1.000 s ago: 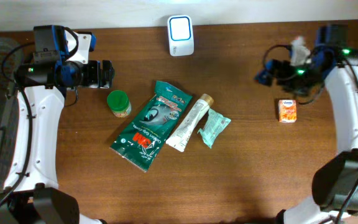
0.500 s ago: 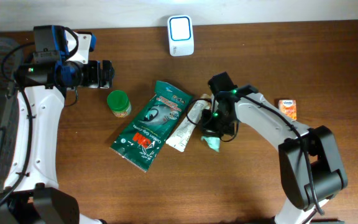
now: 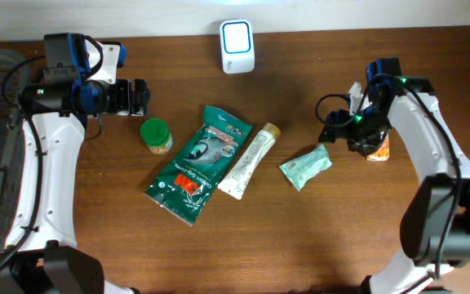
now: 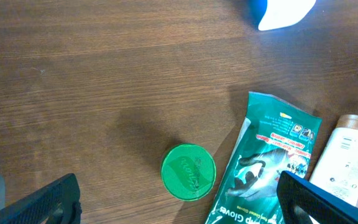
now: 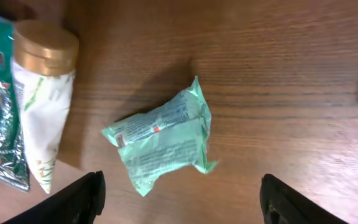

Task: Scan the item barcode
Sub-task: 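Grasp the light green wipes pack with the right gripper and lift, then hold the wipes pack barcode under the white scanner, then place the wipes pack on the table's right side and release, then grasp the white tube with the right gripper and lift it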

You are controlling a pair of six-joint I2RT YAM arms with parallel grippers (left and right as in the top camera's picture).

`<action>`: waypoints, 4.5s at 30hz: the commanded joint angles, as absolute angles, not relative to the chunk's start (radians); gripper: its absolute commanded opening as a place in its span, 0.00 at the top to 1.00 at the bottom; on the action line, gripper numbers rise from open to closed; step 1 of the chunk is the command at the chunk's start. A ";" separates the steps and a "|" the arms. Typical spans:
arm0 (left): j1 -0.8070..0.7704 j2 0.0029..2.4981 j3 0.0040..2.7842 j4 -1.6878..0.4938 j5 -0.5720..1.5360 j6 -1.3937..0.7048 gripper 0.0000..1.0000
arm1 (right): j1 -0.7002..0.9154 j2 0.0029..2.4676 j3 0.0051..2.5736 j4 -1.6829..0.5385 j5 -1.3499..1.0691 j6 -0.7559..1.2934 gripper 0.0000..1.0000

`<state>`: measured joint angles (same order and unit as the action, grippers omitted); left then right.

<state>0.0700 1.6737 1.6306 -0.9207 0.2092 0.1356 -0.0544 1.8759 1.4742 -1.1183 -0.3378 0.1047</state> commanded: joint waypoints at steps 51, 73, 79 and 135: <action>0.075 1.667 1.635 -0.919 0.213 0.152 0.01 | 0.445 2.466 2.276 0.053 0.516 -0.820 0.96; 0.075 1.667 1.635 -0.919 0.213 0.152 0.01 | 0.496 2.092 2.276 -0.595 0.406 -0.046 0.96; 0.075 1.667 1.635 -0.919 0.213 0.152 0.01 | 0.340 1.945 2.273 -1.330 0.267 0.310 0.96; 0.075 1.667 1.635 -0.919 0.213 0.152 0.01 | 0.070 1.990 1.423 -0.878 -0.508 -0.052 0.31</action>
<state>0.0696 1.6737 1.6306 -0.9207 0.2092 0.1356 0.0669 1.9869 1.3994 -0.8780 -0.4923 -0.0475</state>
